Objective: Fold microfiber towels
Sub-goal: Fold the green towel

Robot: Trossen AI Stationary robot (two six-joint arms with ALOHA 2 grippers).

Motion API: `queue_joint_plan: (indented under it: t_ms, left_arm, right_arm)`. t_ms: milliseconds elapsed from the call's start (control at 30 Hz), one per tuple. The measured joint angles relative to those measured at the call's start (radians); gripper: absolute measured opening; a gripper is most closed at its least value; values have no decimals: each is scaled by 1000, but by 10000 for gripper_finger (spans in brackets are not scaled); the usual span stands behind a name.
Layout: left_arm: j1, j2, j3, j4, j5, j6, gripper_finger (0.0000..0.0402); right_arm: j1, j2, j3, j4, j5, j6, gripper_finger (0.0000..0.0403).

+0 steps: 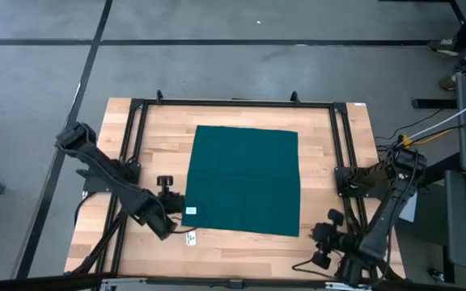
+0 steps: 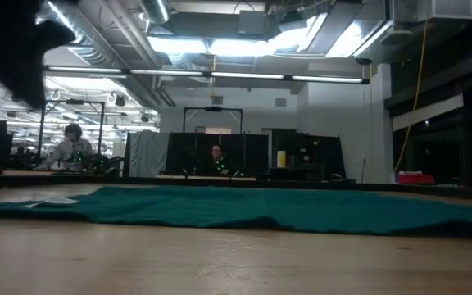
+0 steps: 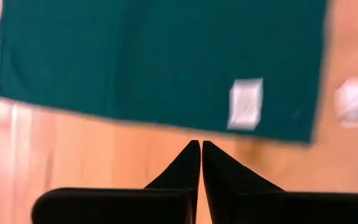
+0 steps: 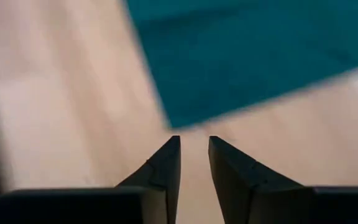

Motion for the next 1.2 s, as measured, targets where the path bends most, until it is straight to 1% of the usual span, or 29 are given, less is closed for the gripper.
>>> queue_joint_plan:
  t_ms: [67,100,200,267,300,467,567,733,867,1000,1200]
  left_arm:
    - [13,-19,18,59,6,31,13]
    - [16,-28,17,92,28,50,13]
    - [16,-32,16,208,136,116,17]
    - [12,-25,17,235,196,141,22]
    - [11,-15,17,242,207,145,26]
    - [-13,54,3,244,162,173,44]
    - [-21,109,-25,249,141,133,53]
    - [-24,161,-29,296,53,125,64]
    - [-24,187,-29,325,31,117,68]
    - [-24,208,-29,336,6,100,69]
    - [-20,229,-29,352,-2,89,68]
  right_arm:
    - [-12,-23,-14,112,18,-89,88]
    - [-14,-30,-17,159,15,-128,86]
    - [-15,-54,-18,296,-36,-233,80]
    - [-15,-68,-18,356,-63,-278,78]
    - [-16,-71,-18,370,-62,-297,78]
    - [-62,-63,-33,361,-61,-348,88]
    - [-105,-50,-72,357,-71,-347,103]
    - [-155,-49,-137,360,-133,-290,132]
    - [-162,-49,-156,430,-167,-296,150]
    - [-166,-38,-156,432,-163,-302,151]
    - [-166,22,-157,439,-170,-328,136]
